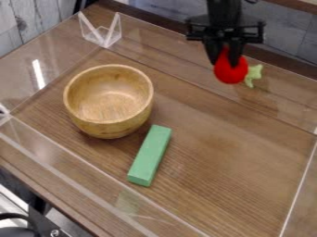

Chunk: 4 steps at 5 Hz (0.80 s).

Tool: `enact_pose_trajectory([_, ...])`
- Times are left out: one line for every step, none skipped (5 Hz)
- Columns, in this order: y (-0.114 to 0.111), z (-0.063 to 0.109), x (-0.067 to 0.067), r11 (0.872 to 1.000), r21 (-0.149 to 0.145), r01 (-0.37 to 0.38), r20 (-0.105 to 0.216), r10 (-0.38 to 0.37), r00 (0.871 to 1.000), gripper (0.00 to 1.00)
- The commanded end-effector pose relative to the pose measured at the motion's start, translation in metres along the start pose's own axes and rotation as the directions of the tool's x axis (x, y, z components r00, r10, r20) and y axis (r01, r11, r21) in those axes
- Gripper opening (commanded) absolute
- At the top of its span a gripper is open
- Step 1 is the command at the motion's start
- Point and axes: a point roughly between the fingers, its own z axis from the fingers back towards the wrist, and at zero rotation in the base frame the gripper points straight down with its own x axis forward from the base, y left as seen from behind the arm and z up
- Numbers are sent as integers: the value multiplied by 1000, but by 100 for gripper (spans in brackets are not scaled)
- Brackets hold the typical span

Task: Move the red fruit to the right

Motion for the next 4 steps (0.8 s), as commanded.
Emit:
enact_pose_trajectory([4,29,17,998,3,-57,98,56,994,0])
enact_pose_trajectory([9,29,17,999,7,-43,100,42,994,0])
enact_pose_trajectory([9,25,13,1000,10,-20,96,19,995,0])
enact_pose_trajectory([4,13,-1,1000,21,21,77,-22,997,0])
